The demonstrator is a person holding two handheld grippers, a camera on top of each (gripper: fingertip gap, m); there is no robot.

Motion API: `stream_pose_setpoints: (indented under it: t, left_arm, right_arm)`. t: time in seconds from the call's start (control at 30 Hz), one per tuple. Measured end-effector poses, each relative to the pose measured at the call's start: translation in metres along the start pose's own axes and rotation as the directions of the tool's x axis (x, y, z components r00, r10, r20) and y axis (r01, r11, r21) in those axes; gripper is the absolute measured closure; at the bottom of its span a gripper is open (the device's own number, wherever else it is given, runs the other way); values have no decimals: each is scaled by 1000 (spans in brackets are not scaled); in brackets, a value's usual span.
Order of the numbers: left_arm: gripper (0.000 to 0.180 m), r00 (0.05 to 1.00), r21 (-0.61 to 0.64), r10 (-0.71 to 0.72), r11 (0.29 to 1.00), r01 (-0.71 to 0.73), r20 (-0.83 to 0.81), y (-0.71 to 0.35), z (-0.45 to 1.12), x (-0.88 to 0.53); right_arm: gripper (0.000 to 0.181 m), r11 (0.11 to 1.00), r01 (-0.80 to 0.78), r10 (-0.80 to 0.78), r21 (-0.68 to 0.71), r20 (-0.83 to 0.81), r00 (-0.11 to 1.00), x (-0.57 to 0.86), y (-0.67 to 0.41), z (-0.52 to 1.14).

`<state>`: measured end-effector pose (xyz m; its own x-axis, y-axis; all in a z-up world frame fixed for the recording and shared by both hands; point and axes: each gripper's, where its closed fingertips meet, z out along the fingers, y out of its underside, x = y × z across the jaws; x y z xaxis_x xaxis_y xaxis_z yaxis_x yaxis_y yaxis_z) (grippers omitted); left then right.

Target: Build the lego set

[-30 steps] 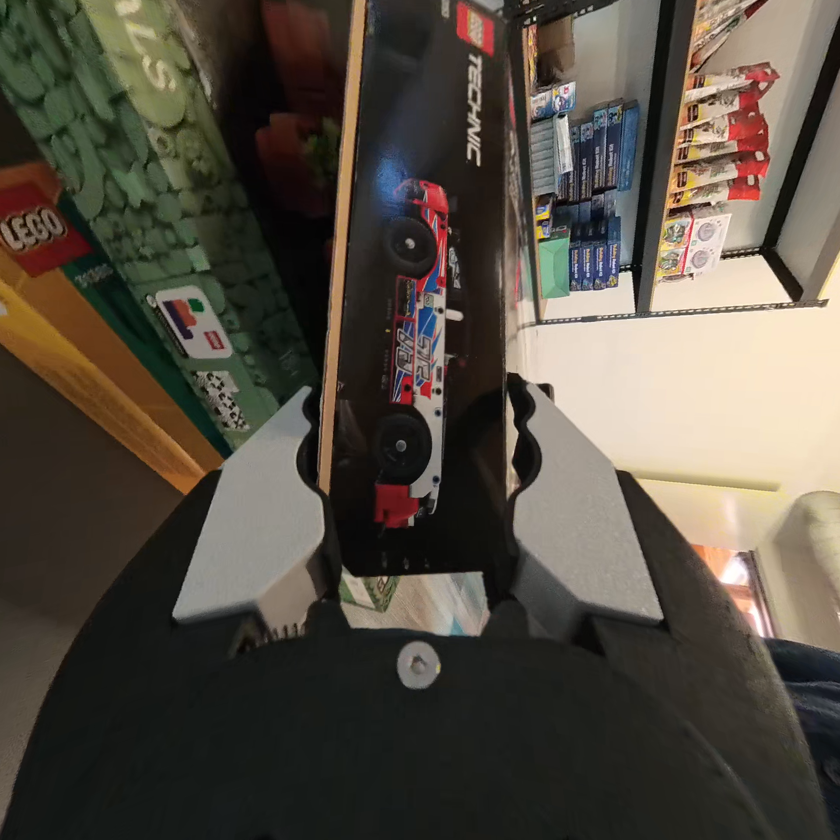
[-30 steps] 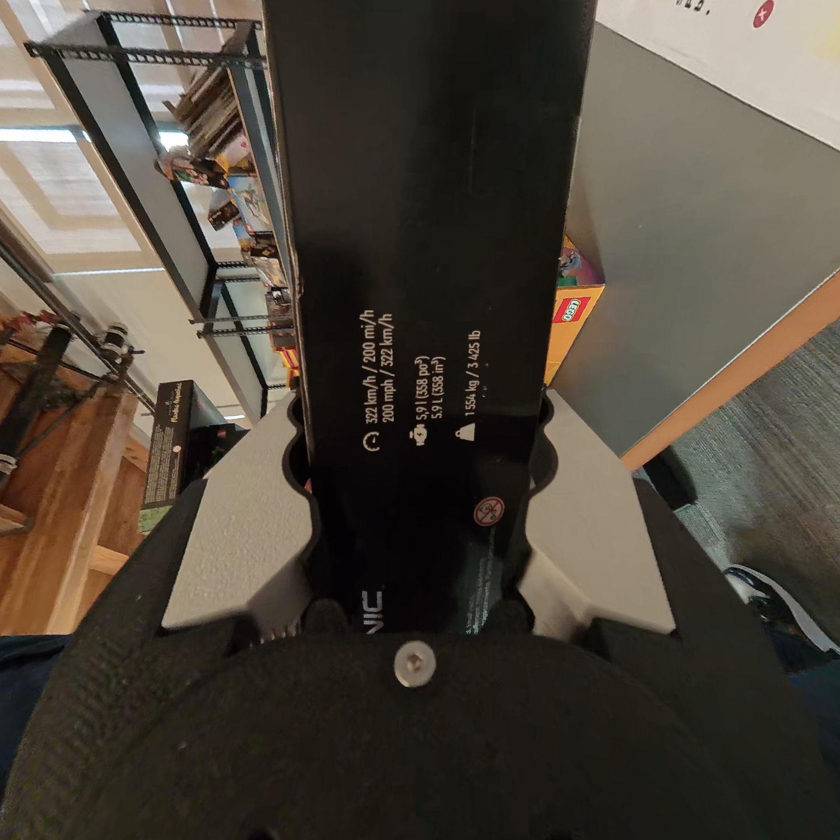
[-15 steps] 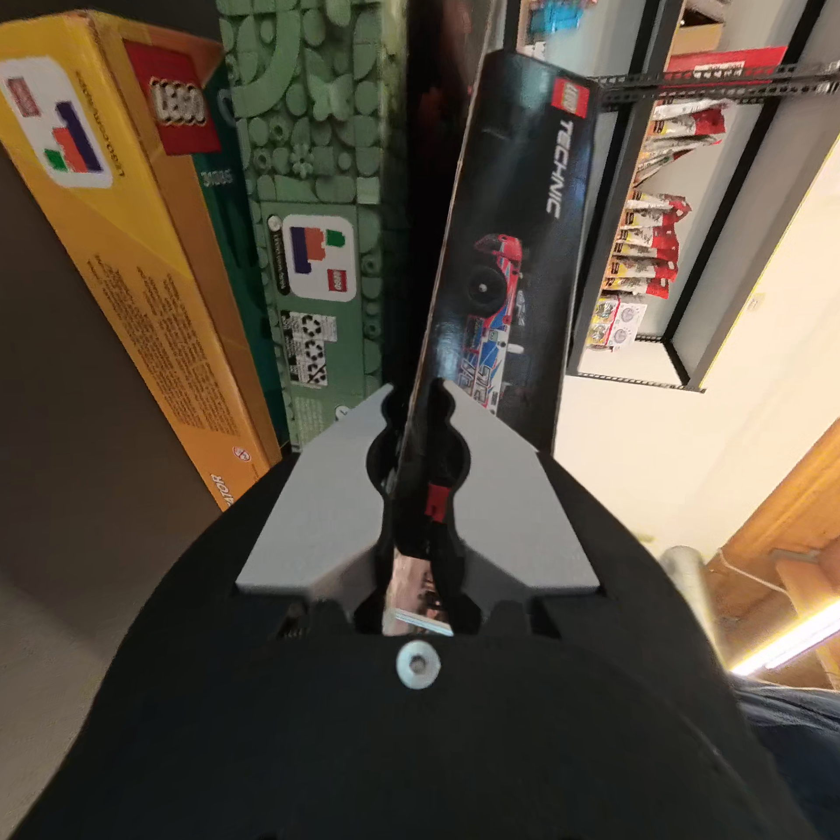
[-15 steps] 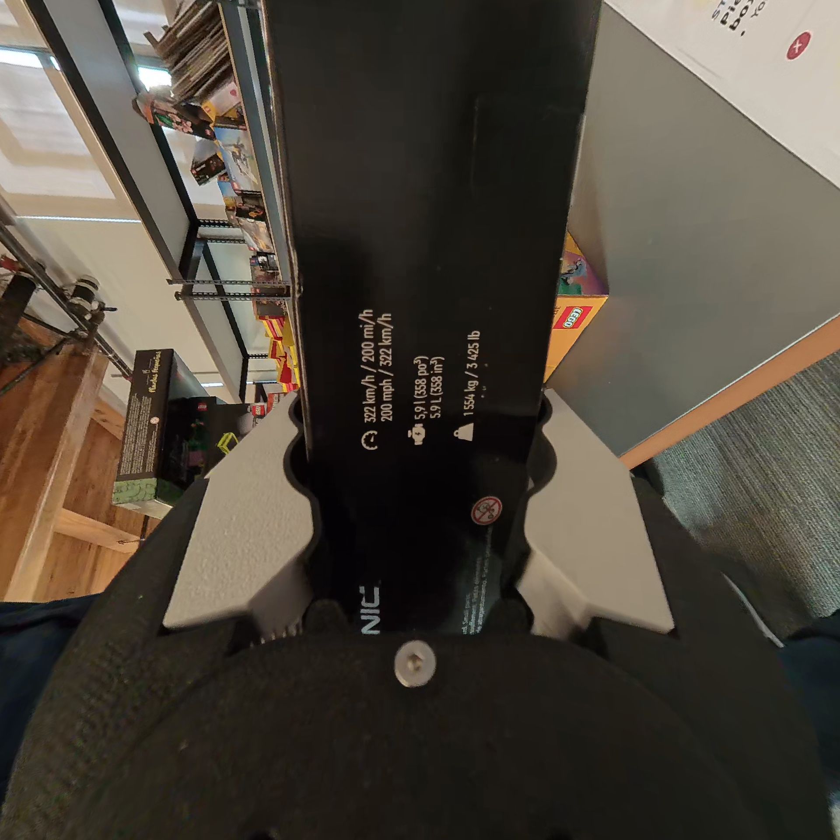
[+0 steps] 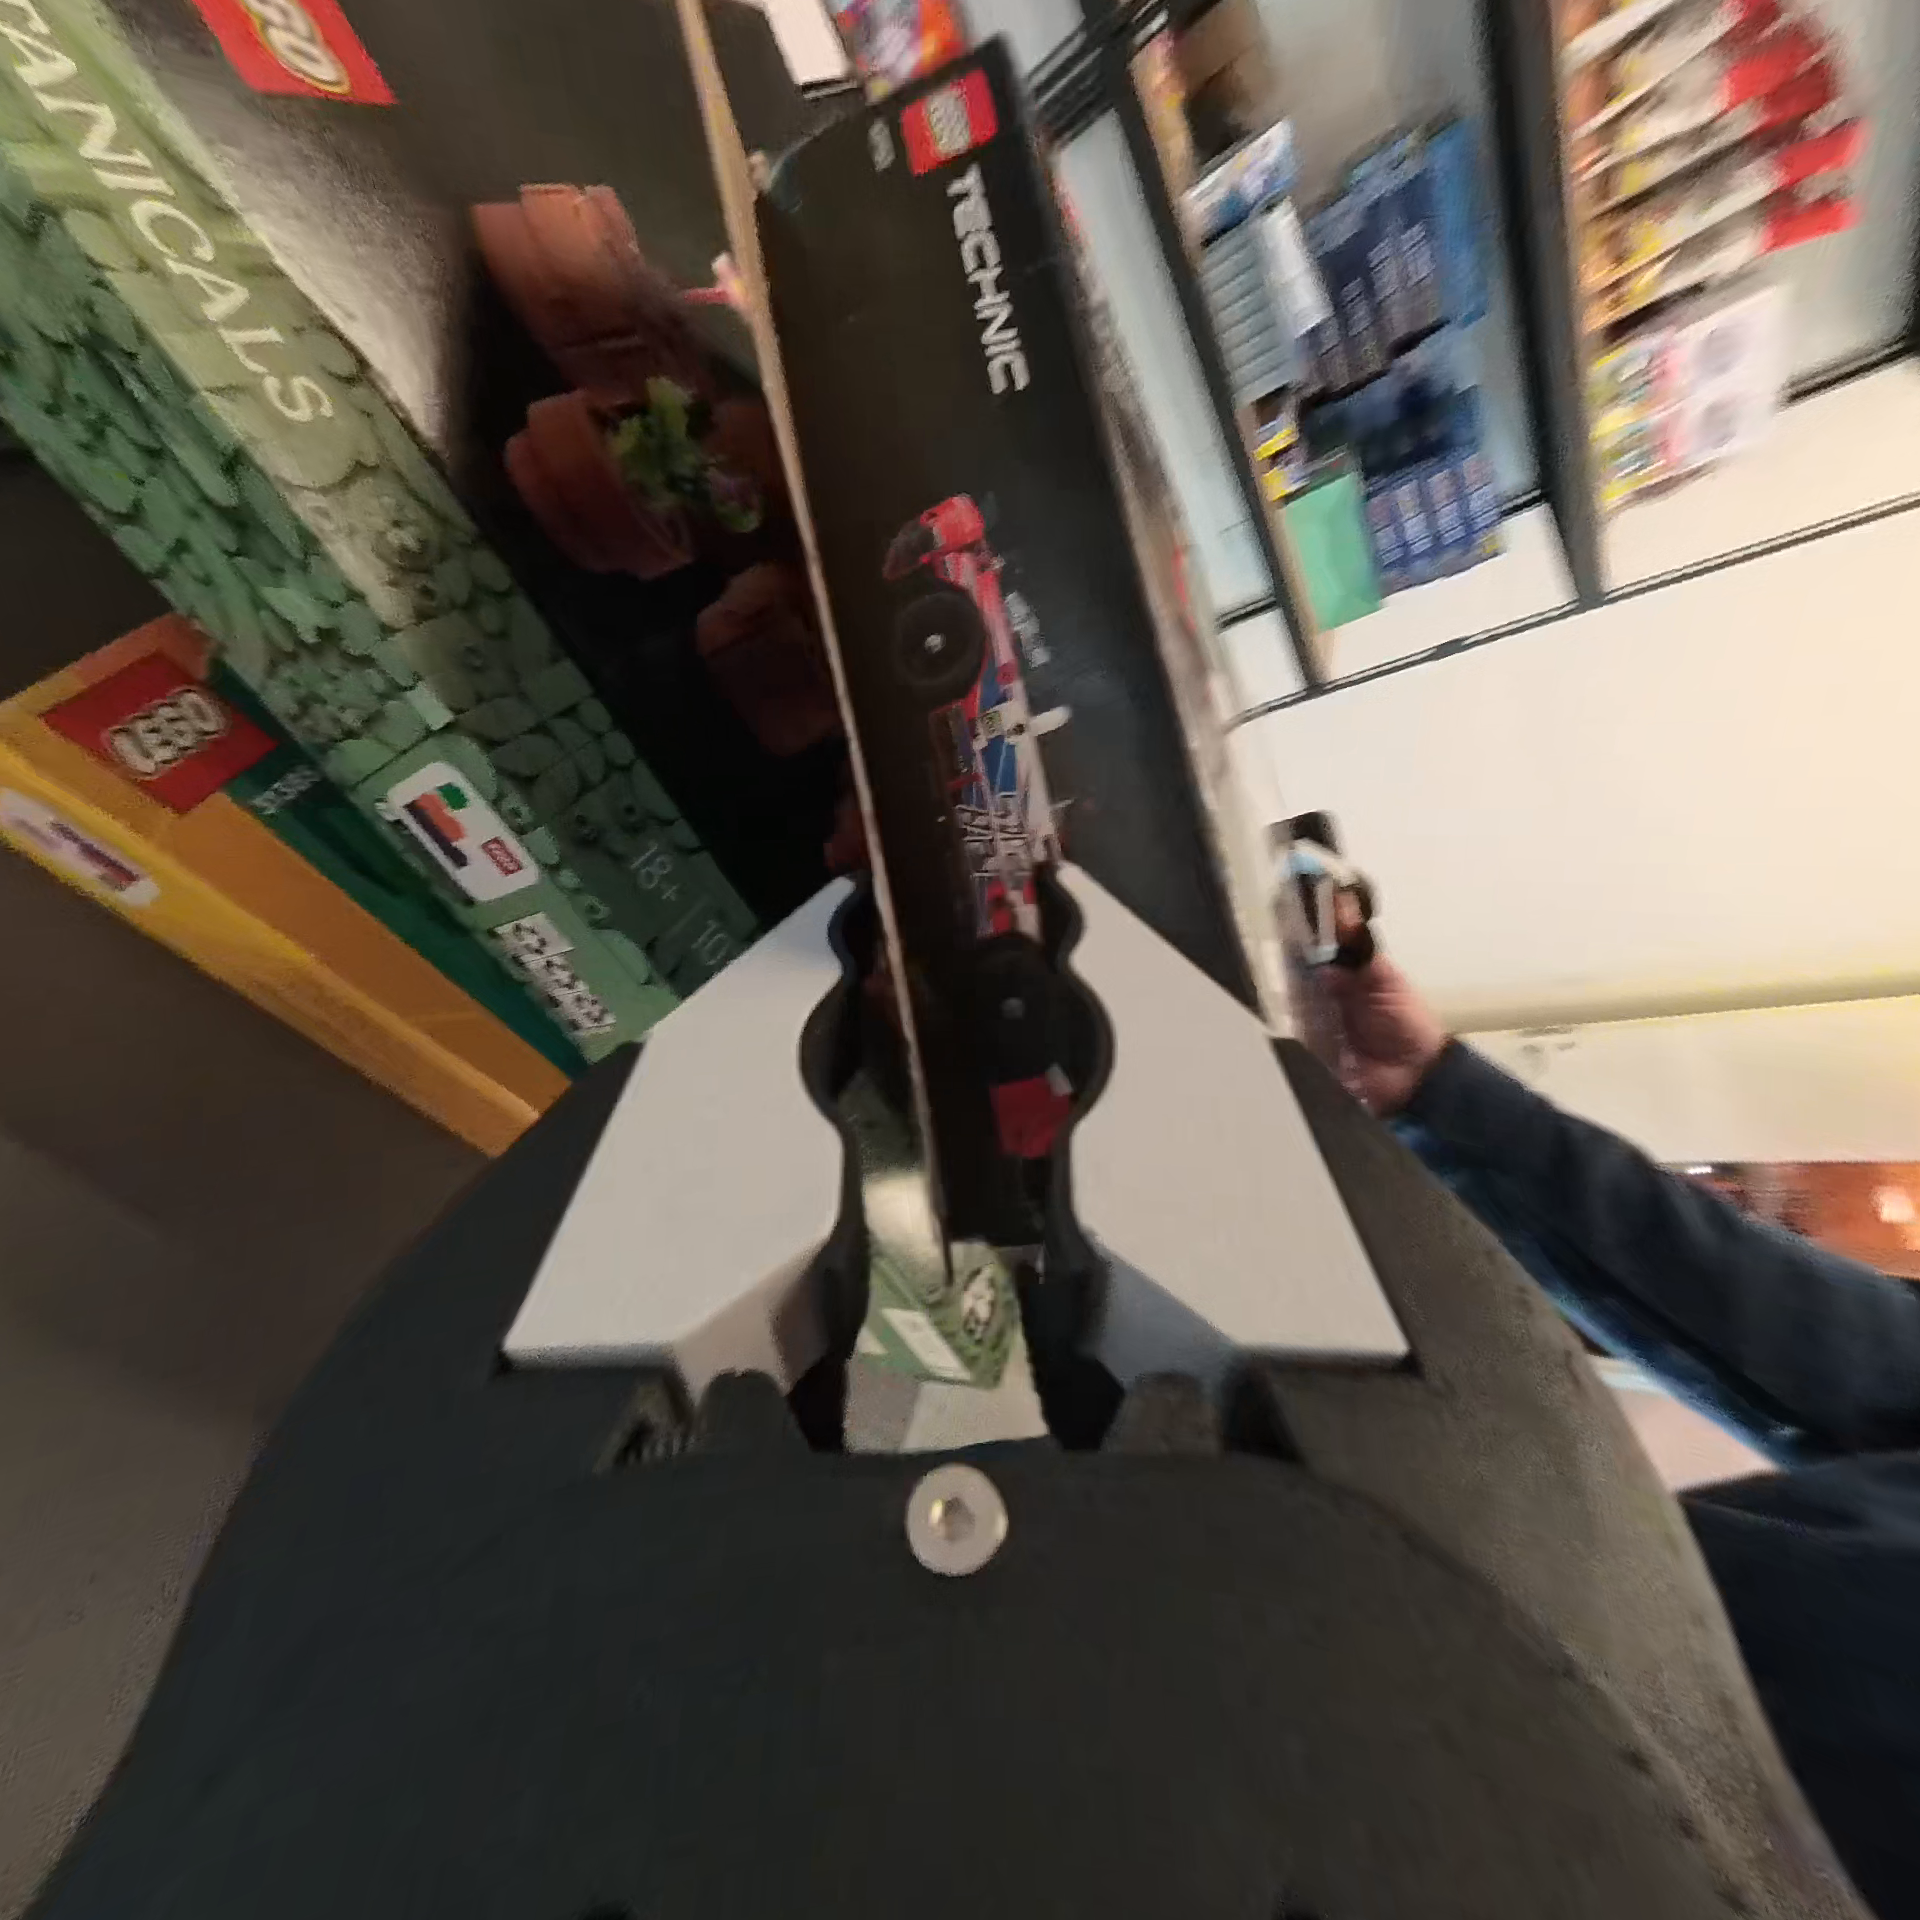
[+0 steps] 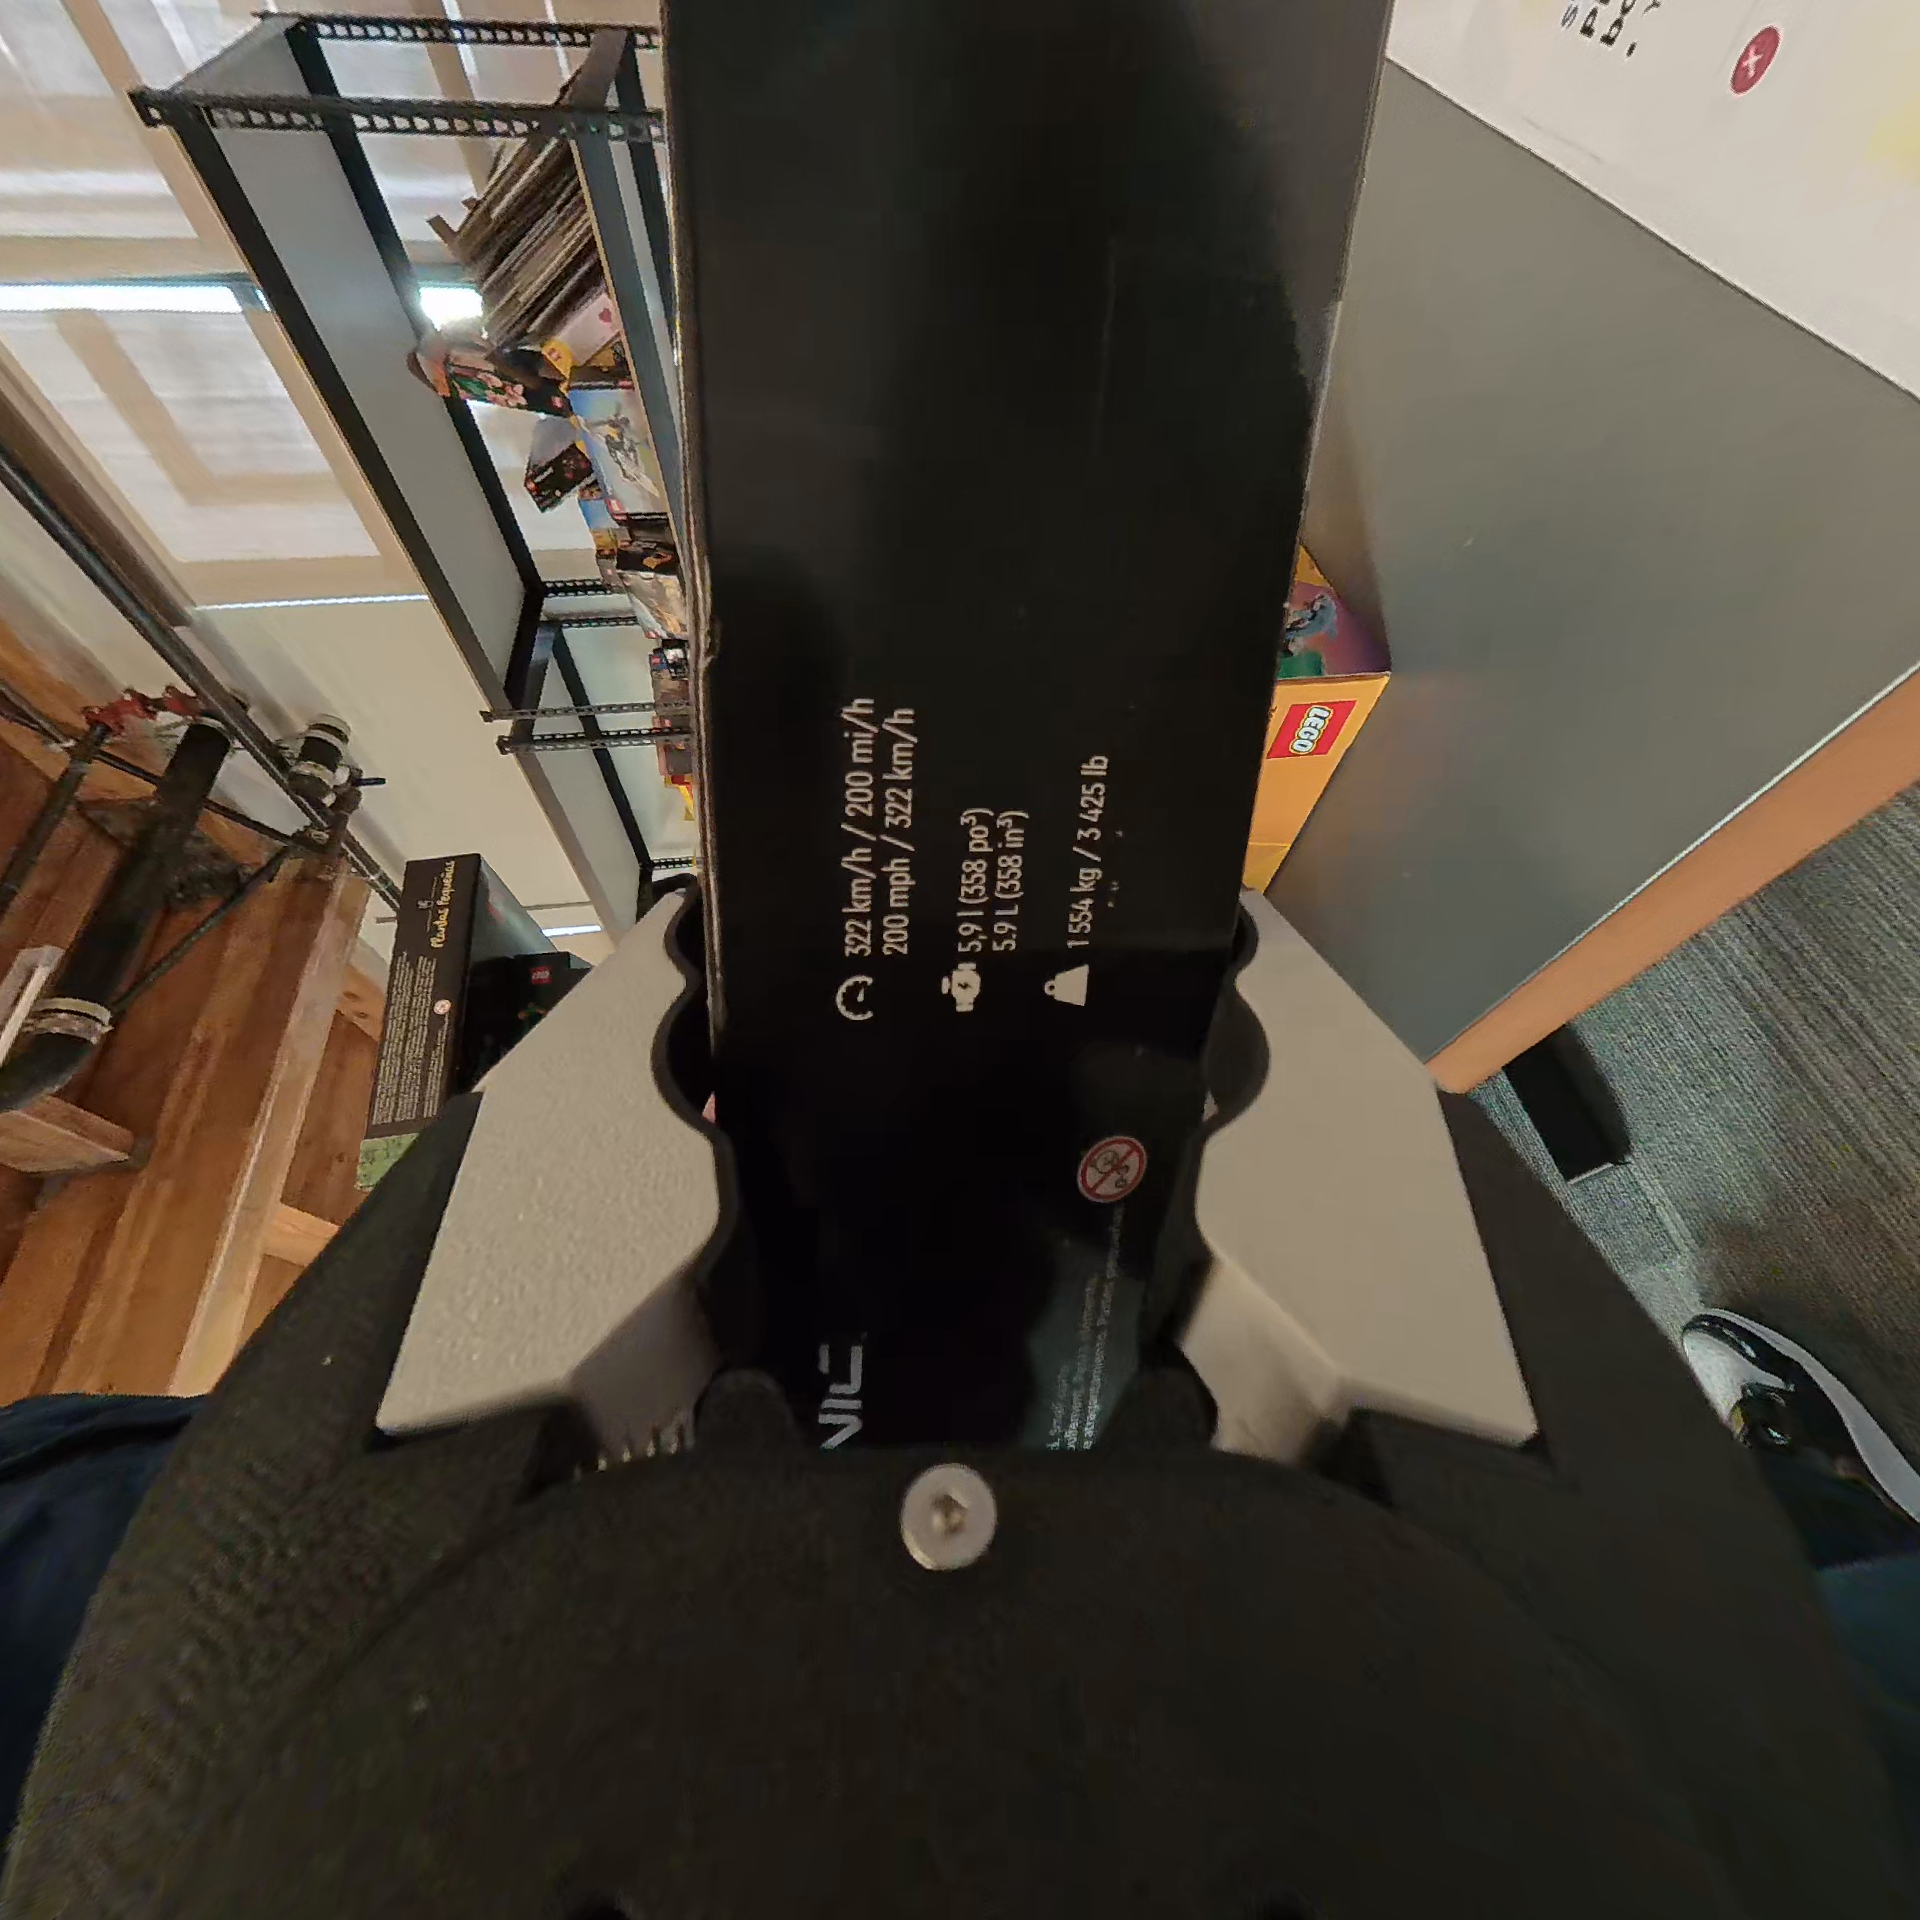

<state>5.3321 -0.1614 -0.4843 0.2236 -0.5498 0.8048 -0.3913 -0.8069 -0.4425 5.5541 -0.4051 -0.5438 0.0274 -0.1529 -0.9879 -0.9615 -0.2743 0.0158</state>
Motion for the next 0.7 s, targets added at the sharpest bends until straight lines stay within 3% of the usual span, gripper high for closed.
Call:
stream_pose_setpoints:
  t: [0.17,0.23,0.3,0.33,0.4,0.53,0.63,0.7]
  left_arm:
    - [107,981,39,-94,994,102,-169,-8,-3,18]
    - [106,989,11,-74,997,76,-129,-6,3,20]
    - [116,995,-83,29,996,-37,-91,3,13,27]
    - [105,995,-129,97,987,-99,-22,7,19,25]
    - [101,963,-226,252,947,-227,91,15,28,18]
    - [89,977,-313,180,940,-137,113,23,44,7]
    - [66,975,-387,173,916,-108,139,42,60,-5]
    - [67,978,-382,143,921,-75,150,40,62,-6]
  right_arm:
    - [86,999,21,-21,-29,-9,1000,0,2,0]
    - [86,999,29,-29,-28,-15,999,0,1,0]
    - [85,996,75,-77,-40,-34,996,-2,1,1]
    - [85,993,103,-105,-55,-48,993,-3,1,2]
    - [85,990,121,-126,-74,-63,990,-5,0,3]
    - [85,987,133,-140,-85,-78,987,-6,-7,3]
    - [85,982,160,-170,-105,-94,981,-10,-9,6]
    - [85,983,153,-163,-104,-96,982,-9,-10,7]
